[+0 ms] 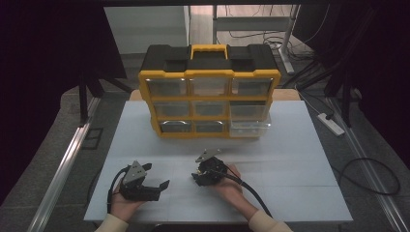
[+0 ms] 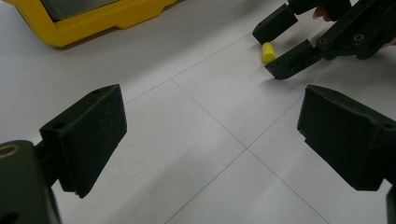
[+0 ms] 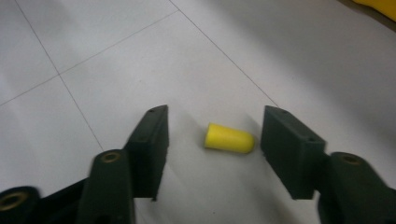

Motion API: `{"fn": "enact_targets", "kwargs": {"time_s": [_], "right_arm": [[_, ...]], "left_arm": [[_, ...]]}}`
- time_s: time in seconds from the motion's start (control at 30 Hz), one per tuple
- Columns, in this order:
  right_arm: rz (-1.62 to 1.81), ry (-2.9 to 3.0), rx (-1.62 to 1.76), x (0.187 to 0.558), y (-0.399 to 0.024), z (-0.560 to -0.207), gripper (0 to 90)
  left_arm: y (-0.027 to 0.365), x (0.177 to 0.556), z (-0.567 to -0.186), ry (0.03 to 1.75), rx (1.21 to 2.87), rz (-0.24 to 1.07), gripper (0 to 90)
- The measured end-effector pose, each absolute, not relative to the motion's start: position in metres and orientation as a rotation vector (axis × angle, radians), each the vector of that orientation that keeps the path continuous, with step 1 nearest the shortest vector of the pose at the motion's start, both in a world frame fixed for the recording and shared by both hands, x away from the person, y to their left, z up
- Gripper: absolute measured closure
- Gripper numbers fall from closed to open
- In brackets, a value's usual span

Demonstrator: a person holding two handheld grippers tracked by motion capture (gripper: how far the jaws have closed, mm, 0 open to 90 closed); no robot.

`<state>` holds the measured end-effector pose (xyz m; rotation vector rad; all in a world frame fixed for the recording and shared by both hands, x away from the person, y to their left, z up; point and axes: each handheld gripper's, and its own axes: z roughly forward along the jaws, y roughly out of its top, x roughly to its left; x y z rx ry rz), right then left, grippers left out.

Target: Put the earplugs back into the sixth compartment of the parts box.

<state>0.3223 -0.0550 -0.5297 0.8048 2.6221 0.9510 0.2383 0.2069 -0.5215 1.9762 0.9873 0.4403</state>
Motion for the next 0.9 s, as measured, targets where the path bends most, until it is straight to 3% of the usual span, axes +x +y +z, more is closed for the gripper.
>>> {"fn": "enact_targets", "kwargs": {"time_s": [0.13,0.2,0.9], "right_arm": [[0.958,2.625,0.800,0.323,-0.057,-0.528,64.6],[0.959,2.618,0.808,0.324,-0.059,-0.528,66.9],[1.387,2.402,0.836,0.316,-0.117,-0.452,67.9]], "left_arm": [[0.207,0.238,-0.522,0.987,1.976,0.440,8.1],[0.207,0.238,-0.521,0.987,1.976,0.443,8.1],[0.207,0.238,-0.522,0.988,1.973,0.444,8.2]]}}
